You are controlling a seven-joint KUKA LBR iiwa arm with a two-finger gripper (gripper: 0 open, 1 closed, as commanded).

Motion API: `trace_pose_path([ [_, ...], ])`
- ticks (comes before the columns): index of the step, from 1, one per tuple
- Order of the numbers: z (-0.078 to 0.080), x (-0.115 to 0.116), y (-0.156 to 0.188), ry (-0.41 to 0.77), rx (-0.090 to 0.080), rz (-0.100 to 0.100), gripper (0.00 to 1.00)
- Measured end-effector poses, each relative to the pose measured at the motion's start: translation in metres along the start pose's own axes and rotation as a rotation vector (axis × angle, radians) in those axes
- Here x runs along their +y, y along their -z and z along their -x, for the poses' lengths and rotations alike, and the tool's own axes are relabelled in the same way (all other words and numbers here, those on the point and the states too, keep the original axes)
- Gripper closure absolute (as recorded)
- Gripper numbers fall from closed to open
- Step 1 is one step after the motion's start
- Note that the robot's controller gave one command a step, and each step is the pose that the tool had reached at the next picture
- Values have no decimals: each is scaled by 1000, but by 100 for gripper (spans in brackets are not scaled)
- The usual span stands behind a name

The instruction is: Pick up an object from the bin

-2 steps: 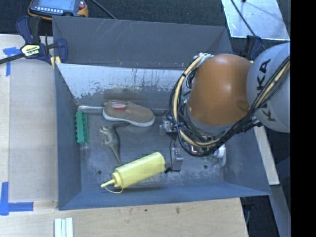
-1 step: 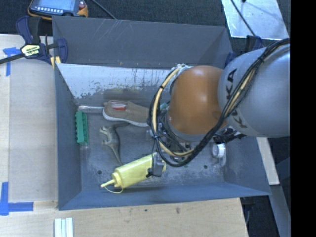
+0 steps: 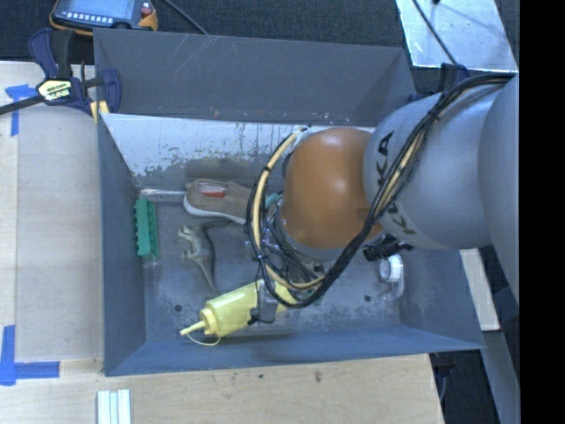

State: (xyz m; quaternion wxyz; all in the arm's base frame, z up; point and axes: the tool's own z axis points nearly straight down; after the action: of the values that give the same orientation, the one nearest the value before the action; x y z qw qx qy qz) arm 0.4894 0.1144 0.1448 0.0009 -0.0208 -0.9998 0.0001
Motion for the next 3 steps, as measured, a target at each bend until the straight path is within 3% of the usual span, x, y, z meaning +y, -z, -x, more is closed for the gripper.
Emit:
trace_pose_path([
  [1,13,34,-62,-87,-5,1,100],
  [2,14,34,-62,-88,-6,1,100],
  [3,10,74,-58,-69,-10,-1,100],
])
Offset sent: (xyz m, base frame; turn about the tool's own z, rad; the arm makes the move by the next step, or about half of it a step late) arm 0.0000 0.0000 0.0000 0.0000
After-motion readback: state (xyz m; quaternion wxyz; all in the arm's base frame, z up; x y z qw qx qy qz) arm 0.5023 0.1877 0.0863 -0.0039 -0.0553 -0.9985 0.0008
